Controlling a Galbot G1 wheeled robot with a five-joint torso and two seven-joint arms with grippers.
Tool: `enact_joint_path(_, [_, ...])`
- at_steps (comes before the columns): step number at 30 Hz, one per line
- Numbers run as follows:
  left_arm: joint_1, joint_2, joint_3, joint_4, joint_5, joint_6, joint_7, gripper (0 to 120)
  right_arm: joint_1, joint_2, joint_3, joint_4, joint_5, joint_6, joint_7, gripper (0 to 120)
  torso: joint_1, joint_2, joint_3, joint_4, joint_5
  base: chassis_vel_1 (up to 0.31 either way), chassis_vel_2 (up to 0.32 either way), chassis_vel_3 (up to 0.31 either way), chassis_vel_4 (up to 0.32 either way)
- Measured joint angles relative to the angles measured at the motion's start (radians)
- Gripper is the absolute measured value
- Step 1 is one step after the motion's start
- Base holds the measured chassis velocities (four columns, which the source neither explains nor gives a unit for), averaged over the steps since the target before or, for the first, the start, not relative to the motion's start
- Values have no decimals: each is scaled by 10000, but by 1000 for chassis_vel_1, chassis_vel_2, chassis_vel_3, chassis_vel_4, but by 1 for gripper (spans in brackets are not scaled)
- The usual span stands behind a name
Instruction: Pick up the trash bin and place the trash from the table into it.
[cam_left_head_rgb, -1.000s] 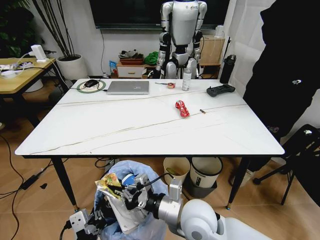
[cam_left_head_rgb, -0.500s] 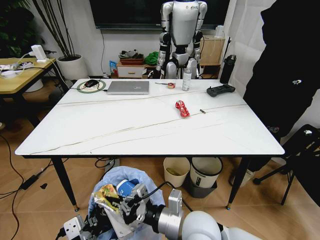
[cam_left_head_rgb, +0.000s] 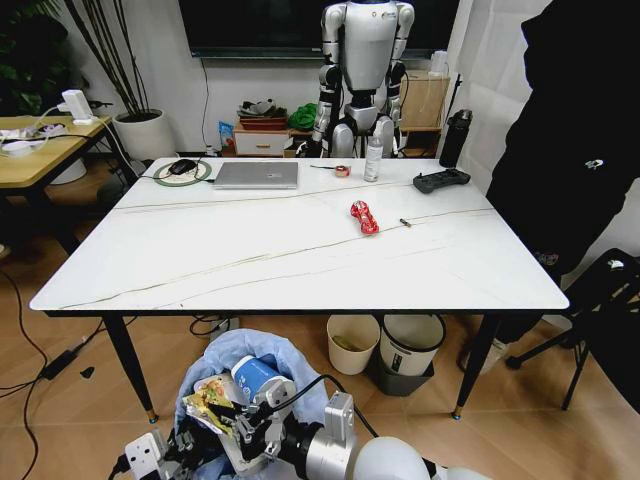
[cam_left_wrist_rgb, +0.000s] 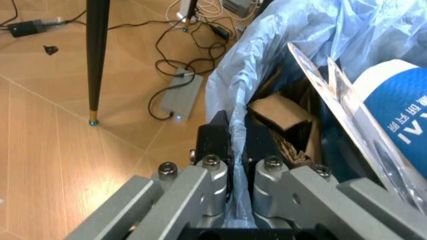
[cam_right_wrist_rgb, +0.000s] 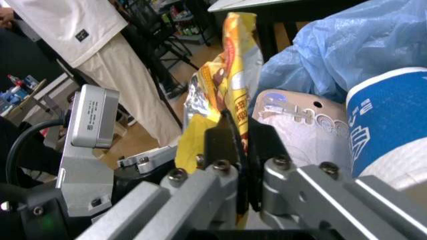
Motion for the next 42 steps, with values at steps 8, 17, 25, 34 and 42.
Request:
enact_joint_path(8, [-42,43,-32,21,-99,-6,4,0,-42,-118,81,23,-27,18,-17,34,0,0,0,0,0,0,0,0,0])
enact_joint_path(17, [-64,64,-43,46,-143,-11,5,0,-90,-302,281,139,-14,39,-97,41,0,0,0,0,0,0,0,0,0])
enact_joint_path(25, [-68,117,-58,89,-124,-23,9,0,-209,-785,884,684,155,42,-104,41,0,0,0,0,0,0,0,0,0])
enact_joint_path(34, [-115,166,24,135,-57,-39,38,0,-377,-969,2379,1067,222,-13,-147,46,0,0,0,-1,1,0,0,0,0])
enact_joint_path(42, [-114,189,143,130,95,-126,144,0,-53,-285,4740,593,-313,-592,-286,75,0,0,0,1,0,0,0,0,0])
